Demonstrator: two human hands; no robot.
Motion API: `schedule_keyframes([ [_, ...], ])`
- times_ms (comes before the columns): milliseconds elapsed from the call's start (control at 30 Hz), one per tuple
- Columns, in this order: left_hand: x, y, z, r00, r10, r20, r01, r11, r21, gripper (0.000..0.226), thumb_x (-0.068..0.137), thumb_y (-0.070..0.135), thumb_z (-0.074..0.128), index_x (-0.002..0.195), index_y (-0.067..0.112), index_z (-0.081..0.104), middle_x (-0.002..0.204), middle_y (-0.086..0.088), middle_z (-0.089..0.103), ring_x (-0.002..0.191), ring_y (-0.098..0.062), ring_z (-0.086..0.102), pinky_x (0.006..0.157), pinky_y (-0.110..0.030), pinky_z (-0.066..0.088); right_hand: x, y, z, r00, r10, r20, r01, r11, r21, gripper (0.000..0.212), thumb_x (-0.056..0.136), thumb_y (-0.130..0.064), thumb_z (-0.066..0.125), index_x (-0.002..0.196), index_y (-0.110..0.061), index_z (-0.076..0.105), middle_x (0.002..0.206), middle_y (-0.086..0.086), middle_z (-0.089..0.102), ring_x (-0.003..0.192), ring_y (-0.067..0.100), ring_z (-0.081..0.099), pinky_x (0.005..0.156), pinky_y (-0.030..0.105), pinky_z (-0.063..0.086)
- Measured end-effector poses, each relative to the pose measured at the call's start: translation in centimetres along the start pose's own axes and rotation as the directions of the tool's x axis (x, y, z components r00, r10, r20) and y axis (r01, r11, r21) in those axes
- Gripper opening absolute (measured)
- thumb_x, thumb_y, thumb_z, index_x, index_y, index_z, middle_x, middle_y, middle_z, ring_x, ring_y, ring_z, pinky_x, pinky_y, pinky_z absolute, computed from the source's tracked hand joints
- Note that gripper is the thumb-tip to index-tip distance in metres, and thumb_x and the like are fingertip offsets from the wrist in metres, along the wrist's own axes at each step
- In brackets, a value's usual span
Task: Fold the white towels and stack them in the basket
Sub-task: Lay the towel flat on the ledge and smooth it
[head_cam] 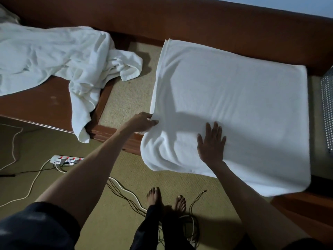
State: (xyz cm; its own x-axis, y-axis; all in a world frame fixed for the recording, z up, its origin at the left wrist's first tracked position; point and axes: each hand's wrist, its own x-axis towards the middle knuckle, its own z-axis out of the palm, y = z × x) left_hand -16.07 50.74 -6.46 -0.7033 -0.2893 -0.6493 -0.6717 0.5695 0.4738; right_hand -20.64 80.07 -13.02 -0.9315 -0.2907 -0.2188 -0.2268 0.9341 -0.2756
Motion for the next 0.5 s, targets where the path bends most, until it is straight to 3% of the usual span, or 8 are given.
schedule_keyframes([
  [67, 0.1, -0.3, -0.4, 1.0, -0.004, -0.005, 0.005, 0.99, 0.142, 0.06, 0.099, 0.06, 0.053, 0.15, 0.029, 0.051, 0.144, -0.006, 0.059, 0.126, -0.03, 0.058, 0.109, -0.046, 0.044, 0.0, 0.0, 0.0, 1.0, 0.0, 0.001, 0.0, 1.0, -0.009, 0.073, 0.098, -0.052, 0.017, 0.159, -0.013, 0.026, 0.167, 0.019, 0.015, 0.154, 0.038, 0.016, 0.118, 0.062, 0.019],
  [167, 0.3, -0.3, -0.5, 0.996, 0.08, 0.044, -0.088, 0.968, 0.234, 0.063, 0.1, 0.061, 0.049, 0.153, 0.027, 0.046, 0.149, -0.009, 0.053, 0.133, -0.031, 0.051, 0.11, -0.043, 0.04, 0.2, 0.0, 0.1, 1.0, 0.006, 0.009, -0.005, 1.0, -0.019, 0.065, 0.104, -0.046, 0.029, 0.16, -0.013, 0.025, 0.168, 0.017, 0.014, 0.154, 0.037, 0.014, 0.119, 0.061, 0.018],
  [267, 0.6, 0.3, -0.1, 0.988, 0.147, -0.041, -0.145, 0.988, 0.043, 0.045, 0.101, 0.04, 0.06, 0.142, 0.021, 0.061, 0.14, -0.01, 0.061, 0.123, -0.029, 0.059, 0.096, -0.029, 0.041, 0.2, 0.1, 0.4, 1.0, 0.02, -0.007, -0.02, 0.999, -0.025, 0.062, 0.106, -0.043, 0.034, 0.16, -0.013, 0.025, 0.168, 0.017, 0.013, 0.154, 0.037, 0.014, 0.119, 0.061, 0.017],
  [400, 1.4, 0.8, 0.1, 0.992, 0.124, -0.027, -0.124, 0.992, -0.008, 0.047, 0.095, 0.04, 0.069, 0.134, 0.013, 0.066, 0.129, -0.01, 0.067, 0.114, -0.03, 0.064, 0.1, -0.039, 0.051, 0.2, -0.1, 0.6, 1.0, 0.026, -0.003, -0.026, 0.999, -0.043, 0.063, 0.104, -0.043, 0.032, 0.16, -0.014, 0.025, 0.168, 0.017, 0.014, 0.154, 0.038, 0.016, 0.118, 0.062, 0.019],
  [500, 2.0, 0.8, -0.2, 0.991, 0.136, 0.006, -0.13, 0.956, -0.264, 0.037, 0.091, 0.029, 0.077, 0.119, 0.005, 0.072, 0.111, -0.01, 0.074, 0.099, -0.027, 0.072, 0.083, -0.037, 0.061, 0.3, 0.0, 0.5, 1.0, 0.029, 0.011, -0.029, 0.999, -0.041, 0.062, 0.107, -0.039, 0.039, 0.161, -0.015, 0.02, 0.169, 0.015, 0.008, 0.155, 0.035, 0.009, 0.121, 0.06, 0.014],
])
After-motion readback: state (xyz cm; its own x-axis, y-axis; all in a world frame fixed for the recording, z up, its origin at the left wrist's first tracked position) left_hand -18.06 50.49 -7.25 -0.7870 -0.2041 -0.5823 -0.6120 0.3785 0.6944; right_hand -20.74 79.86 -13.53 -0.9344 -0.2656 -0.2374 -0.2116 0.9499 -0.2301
